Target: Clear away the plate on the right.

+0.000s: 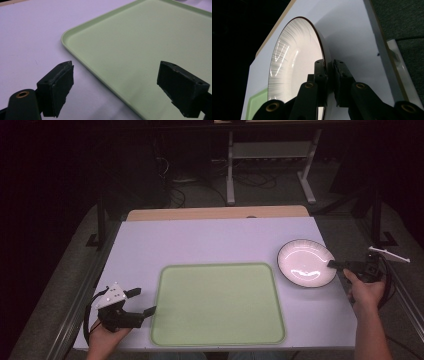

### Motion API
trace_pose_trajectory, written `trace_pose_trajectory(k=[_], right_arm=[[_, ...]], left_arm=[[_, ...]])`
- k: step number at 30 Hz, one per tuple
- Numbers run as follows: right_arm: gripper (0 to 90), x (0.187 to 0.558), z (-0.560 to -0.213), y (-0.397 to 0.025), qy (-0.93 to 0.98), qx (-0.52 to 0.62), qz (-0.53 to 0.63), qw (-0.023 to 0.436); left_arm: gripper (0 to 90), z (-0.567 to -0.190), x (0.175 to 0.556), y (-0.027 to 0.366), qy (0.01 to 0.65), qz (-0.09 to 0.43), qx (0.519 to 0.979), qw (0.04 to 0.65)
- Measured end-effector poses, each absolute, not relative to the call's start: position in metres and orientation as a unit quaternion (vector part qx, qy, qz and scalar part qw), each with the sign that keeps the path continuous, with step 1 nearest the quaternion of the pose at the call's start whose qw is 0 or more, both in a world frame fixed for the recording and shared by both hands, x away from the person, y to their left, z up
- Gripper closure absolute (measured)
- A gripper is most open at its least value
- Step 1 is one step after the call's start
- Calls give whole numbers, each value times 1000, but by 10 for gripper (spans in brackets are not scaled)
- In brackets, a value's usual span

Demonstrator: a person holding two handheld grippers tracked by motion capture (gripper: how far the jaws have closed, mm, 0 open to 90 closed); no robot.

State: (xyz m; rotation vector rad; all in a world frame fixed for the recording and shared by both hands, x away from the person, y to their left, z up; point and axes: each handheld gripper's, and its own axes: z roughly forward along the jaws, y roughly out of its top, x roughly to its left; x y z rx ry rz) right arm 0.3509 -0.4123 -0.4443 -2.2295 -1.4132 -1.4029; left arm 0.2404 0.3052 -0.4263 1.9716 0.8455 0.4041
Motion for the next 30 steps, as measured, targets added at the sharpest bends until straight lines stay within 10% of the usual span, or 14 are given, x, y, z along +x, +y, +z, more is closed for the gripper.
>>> trace_pose_trajectory(k=[30], right_arm=[[804, 289, -412, -411, -506, -681, -524, 79]], left_arm=[[139, -427, 241, 304, 345, 164, 803, 457]])
